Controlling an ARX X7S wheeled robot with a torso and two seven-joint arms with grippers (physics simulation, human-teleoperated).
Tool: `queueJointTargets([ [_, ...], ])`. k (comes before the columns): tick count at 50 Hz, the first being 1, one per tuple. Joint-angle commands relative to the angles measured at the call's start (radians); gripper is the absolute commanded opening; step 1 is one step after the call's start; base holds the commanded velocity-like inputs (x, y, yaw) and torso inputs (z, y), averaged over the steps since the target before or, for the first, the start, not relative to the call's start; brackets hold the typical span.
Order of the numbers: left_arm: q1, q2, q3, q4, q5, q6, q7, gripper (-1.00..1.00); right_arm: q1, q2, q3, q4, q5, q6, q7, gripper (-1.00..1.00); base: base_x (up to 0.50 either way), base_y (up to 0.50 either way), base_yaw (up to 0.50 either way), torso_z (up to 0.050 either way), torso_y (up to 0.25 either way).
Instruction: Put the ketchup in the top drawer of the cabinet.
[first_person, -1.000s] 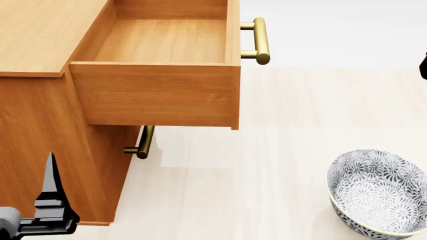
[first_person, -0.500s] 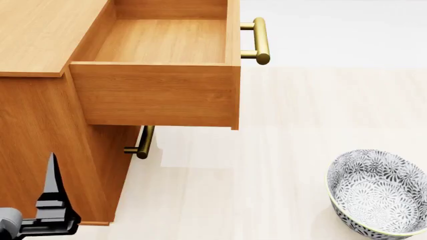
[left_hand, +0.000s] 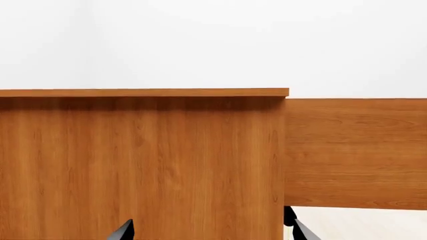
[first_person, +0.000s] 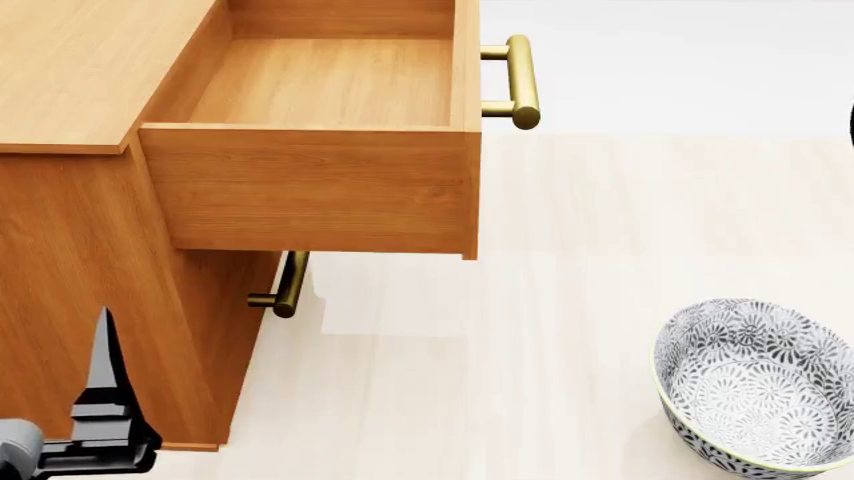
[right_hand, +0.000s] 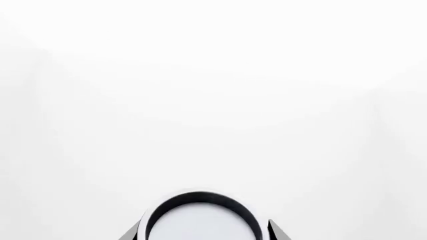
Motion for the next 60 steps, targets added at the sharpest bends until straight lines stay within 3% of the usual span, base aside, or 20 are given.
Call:
queueJointTargets([
  [1, -0.001, -0.001, 0.002, -0.008, -0.003, 0.006, -0.001, 1.00, 0.079, -0.078, -0.064, 0.188, -0.089, -0.090, -0.062, -1.00, 0.00, 0.00, 0.00, 0.000, 0.000],
  [21, -0.004, -0.003, 0.011, -0.007, -0.003, 0.005, -0.008, 1.00, 0.266, -0.260, -0.131, 0.718, -0.172, -0.338, -0.168, -1.00, 0.00, 0.00, 0.00, 0.000, 0.001],
  [31, -0.002, -0.007, 0.015, -0.007, 0.000, 0.004, -0.013, 1.00, 0.490, -0.395, -0.146, 1.277, -0.220, -0.594, -0.261, -1.00, 0.00, 0.00, 0.00, 0.000, 0.000],
  [51, -0.004, -0.009, 0.022, -0.007, -0.004, 0.005, -0.016, 1.00, 0.463, -0.522, 0.029, 1.282, -0.429, -0.530, -0.281, -1.00, 0.00, 0.00, 0.00, 0.000, 0.001],
  [53, -0.004, -0.009, 0.023, -0.009, -0.004, 0.007, -0.017, 1.00, 0.460, -0.526, -0.006, 1.282, -0.399, -0.526, -0.272, -1.00, 0.00, 0.00, 0.00, 0.000, 0.000],
  [60, -0.010, -0.006, 0.027, -0.020, -0.007, 0.010, -0.016, 1.00, 0.458, -0.527, -0.377, 1.282, -0.080, -0.516, -0.203, -1.00, 0.00, 0.00, 0.00, 0.000, 0.000],
])
